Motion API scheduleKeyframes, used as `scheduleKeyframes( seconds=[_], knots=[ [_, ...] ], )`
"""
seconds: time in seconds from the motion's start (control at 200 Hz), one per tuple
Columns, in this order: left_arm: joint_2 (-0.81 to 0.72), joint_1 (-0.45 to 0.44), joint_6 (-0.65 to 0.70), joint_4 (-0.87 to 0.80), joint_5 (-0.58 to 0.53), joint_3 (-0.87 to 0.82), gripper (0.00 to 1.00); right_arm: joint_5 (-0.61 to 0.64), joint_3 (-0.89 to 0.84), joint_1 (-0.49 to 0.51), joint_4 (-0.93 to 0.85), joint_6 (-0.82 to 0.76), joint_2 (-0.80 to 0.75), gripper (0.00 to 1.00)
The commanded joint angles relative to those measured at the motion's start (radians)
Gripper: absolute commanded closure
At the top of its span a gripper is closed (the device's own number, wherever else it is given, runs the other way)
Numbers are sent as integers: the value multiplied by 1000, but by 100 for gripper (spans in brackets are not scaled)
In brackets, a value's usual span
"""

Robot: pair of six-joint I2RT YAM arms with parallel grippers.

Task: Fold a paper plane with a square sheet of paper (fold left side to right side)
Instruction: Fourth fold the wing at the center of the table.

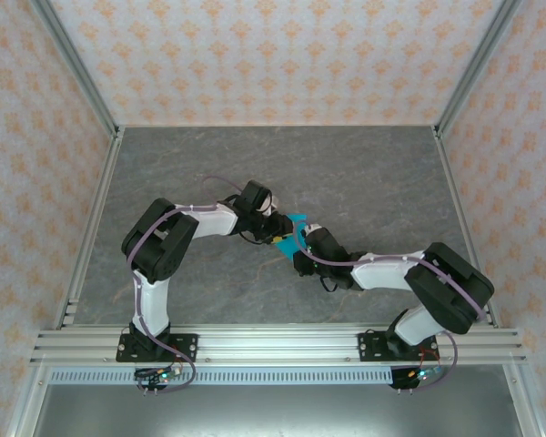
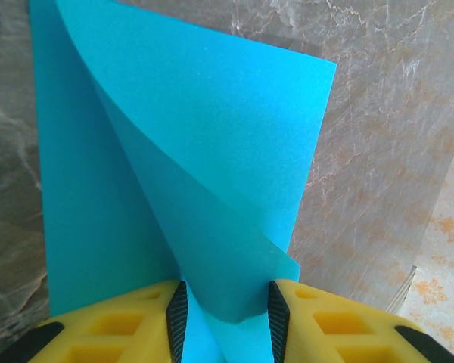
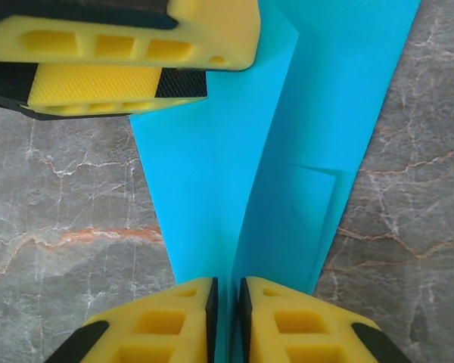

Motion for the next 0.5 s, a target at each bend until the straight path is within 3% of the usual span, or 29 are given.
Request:
scheduleKeyframes(
  seconds=[0.0, 0.135, 0.32, 0.495],
  knots=[
    [19, -11, -6, 9, 4, 18, 64, -9, -28, -15, -60, 7, -18, 76],
    [22, -11, -1, 1, 0, 17, 64, -58, -29, -53, -69, 20, -82, 69],
    [23, -11, 0, 1, -2, 14, 64, -220, -40, -168, -25, 93, -177, 57],
    [16, -11, 1, 1, -5, 12, 64, -363, 4, -245, -30, 136, -142, 57]
  ],
)
